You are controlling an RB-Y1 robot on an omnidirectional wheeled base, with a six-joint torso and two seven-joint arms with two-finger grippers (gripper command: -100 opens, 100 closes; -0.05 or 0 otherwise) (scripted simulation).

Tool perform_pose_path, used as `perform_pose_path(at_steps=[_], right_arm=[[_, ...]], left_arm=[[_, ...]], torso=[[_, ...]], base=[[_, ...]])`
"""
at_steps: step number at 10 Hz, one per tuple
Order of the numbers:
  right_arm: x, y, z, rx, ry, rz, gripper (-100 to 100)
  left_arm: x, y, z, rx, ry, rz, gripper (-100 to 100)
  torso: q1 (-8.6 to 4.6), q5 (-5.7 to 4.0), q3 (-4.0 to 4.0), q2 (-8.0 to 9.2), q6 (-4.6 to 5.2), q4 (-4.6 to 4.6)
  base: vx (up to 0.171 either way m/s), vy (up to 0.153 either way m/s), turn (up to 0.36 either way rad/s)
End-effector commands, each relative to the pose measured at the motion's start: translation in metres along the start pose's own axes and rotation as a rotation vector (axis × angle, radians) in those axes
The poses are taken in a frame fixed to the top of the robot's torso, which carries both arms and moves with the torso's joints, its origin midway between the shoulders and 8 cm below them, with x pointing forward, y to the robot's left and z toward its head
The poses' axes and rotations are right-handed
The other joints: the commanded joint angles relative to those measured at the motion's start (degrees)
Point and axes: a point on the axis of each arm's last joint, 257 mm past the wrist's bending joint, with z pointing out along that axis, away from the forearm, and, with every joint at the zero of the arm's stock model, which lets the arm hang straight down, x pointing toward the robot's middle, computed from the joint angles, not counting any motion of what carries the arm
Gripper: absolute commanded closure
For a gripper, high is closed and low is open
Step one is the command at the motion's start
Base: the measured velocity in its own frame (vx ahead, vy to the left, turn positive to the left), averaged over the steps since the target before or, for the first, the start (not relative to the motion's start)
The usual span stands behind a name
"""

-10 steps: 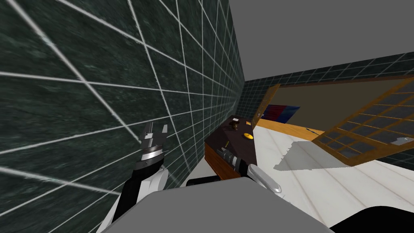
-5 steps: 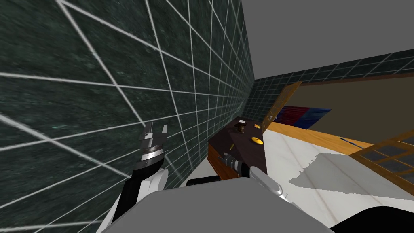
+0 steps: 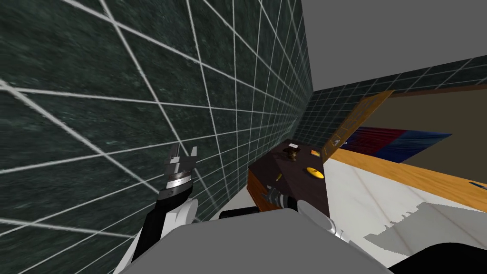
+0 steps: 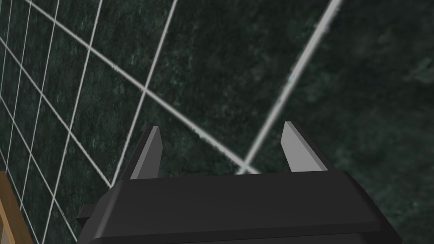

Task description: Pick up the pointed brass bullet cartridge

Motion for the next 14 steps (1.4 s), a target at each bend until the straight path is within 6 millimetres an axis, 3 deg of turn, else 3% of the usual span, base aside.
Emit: perform_pose_path(at_steps=[1, 2, 3, 4, 5, 6, 7, 8, 9, 11, 12, 13, 14], right_arm=[[0.006, -0.004, 0.0, 0.009, 0.023, -0.039, -100], [0.037, -0.016, -0.009, 0.027, 0.104, -0.087, -100], [0.04, -0.017, -0.009, 0.029, 0.114, -0.119, -100], [0.069, -0.029, -0.021, 0.043, 0.191, -0.169, -100], [0.072, -0.031, -0.022, 0.045, 0.203, -0.199, -100], [0.102, -0.045, -0.038, 0.058, 0.281, -0.245, -100], [0.103, -0.046, -0.038, 0.057, 0.29, -0.278, -100], [0.132, -0.06, -0.056, 0.067, 0.368, -0.328, -100], [0.133, -0.06, -0.057, 0.065, 0.375, -0.354, -100], [0.183, -0.084, -0.097, 0.07, 0.52, -0.471, -100], [0.185, -0.088, -0.101, 0.069, 0.533, -0.492, -100], [0.207, -0.099, -0.124, 0.062, 0.605, -0.561, -100], [0.208, -0.1, -0.125, 0.062, 0.608, -0.566, -100]], left_arm=[[0.0, 0.0, 0.0, 0.0, 0.0, 0.0, 0], [0.0, 0.0, 0.0, 0.0, 0.0, 0.0, 0], [0.0, 0.0, 0.0, 0.0, 0.0, 0.0, 0], [0.0, 0.0, 0.0, 0.0, 0.0, 0.0, 0], [0.0, 0.0, 0.0, 0.0, 0.0, 0.0, 0], [0.0, 0.0, 0.0, 0.0, 0.0, 0.0, 0], [0.0, 0.0, 0.0, 0.0, 0.0, 0.0, 0], [0.0, 0.0, 0.0, 0.0, 0.0, 0.0, 0], [0.0, 0.0, 0.0, 0.0, 0.0, 0.0, 0], [0.0, 0.0, 0.0, 0.0, 0.0, 0.0, 0], [0.0, 0.0, 0.0, 0.0, 0.0, 0.0, 0], [0.0, 0.0, 0.0, 0.0, 0.0, 0.0, 0], [0.0, 0.0, 0.0, 0.0, 0.0, 0.0, 0]], torso=[[0.0, 0.0, 0.0, 0.0, 0.0, 0.0], [0.01, 0.0, 0.03, 0.06, 0.02, 0.01], [0.02, 0.0, 0.01, 0.02, -0.07, 0.01], [0.0, 0.0, 0.01, 0.01, 0.02, 0.0], [-0.01, 0.0, -0.03, -0.07, -0.06, -0.01], [-0.03, -0.01, -0.03, -0.05, 0.03, -0.02], [-0.06, -0.01, -0.05, -0.1, -0.05, -0.02], [-0.06, -0.02, -0.03, -0.05, 0.03, -0.01], [-0.04, -0.01, -0.04, -0.08, -0.03, -0.01], [-0.01, 0.0, -0.07, -0.12, -0.03, -0.02], [-0.09, -0.01, -0.13, -0.23, -0.01, -0.05], [-0.11, -0.02, -0.11, -0.18, 0.02, -0.04], [-0.09, -0.02, -0.07, -0.12, 0.0, -0.03]], base=[[0.014, -0.005, -0.007], [0.023, 0.006, 0.368], [0.032, -0.008, 0.194], [0.052, -0.005, 0.35], [0.048, -0.015, 0.135], [0.053, -0.018, 0.306], [0.042, -0.026, 0.161], [0.052, -0.013, 0.305], [0.049, -0.019, 0.147], [0.083, -0.023, 0.331], [0.07, -0.047, 0.18], [0.05, -0.037, 0.267], [0.037, -0.027, 0.121]])
